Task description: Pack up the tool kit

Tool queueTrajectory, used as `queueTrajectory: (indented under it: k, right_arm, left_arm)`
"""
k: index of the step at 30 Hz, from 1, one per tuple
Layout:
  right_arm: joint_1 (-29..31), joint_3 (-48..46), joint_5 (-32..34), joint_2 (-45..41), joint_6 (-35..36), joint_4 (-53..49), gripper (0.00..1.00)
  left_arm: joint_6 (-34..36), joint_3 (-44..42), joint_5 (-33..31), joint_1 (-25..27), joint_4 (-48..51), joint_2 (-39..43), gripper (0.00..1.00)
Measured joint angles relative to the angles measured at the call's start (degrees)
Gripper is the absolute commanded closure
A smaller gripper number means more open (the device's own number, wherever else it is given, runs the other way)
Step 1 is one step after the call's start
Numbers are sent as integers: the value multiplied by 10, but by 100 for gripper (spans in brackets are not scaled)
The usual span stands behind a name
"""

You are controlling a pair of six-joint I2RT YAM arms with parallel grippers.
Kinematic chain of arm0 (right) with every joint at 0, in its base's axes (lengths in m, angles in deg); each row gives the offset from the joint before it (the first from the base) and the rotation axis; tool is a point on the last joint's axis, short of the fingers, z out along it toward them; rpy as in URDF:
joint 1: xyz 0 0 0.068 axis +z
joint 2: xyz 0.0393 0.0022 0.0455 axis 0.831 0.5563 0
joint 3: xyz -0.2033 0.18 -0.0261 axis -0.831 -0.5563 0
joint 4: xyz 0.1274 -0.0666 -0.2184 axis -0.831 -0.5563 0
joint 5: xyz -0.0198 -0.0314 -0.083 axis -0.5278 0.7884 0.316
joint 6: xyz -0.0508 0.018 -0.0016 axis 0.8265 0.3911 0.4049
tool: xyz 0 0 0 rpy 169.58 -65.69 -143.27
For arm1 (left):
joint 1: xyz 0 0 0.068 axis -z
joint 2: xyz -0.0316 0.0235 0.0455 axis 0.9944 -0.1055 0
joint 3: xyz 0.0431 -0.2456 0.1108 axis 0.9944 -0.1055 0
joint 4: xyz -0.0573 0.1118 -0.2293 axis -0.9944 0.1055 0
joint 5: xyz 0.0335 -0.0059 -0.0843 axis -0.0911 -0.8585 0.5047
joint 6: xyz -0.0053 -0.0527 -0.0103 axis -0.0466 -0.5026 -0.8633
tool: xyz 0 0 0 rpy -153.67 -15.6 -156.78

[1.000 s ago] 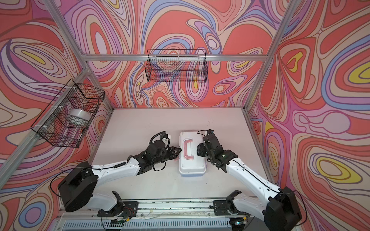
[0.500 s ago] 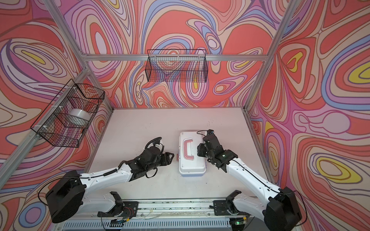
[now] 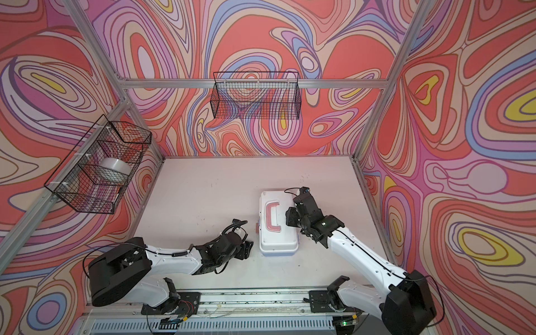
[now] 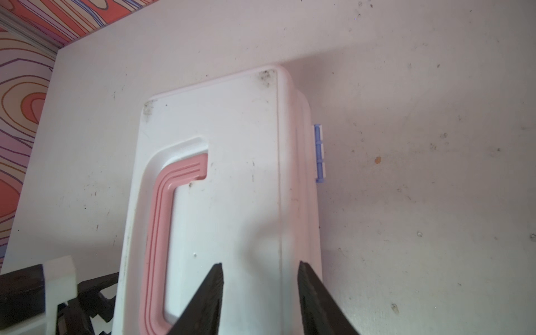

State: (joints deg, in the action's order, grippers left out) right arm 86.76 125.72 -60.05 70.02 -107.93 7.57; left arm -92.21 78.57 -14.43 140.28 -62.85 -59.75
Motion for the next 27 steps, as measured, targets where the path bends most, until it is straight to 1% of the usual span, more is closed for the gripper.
queueTrajectory:
  k: [7, 19, 27]
  right_arm:
    - [0, 1, 9, 0, 1, -8, 56]
    - [0, 1, 16, -2, 2, -8, 56]
    - [0, 1, 17, -2, 2, -8, 57]
  left_arm:
    - [34, -13, -6, 9, -88, -30, 27]
    - [37, 30, -24, 11, -144, -107, 27]
    - [36, 43, -76, 11, -198, -155, 28]
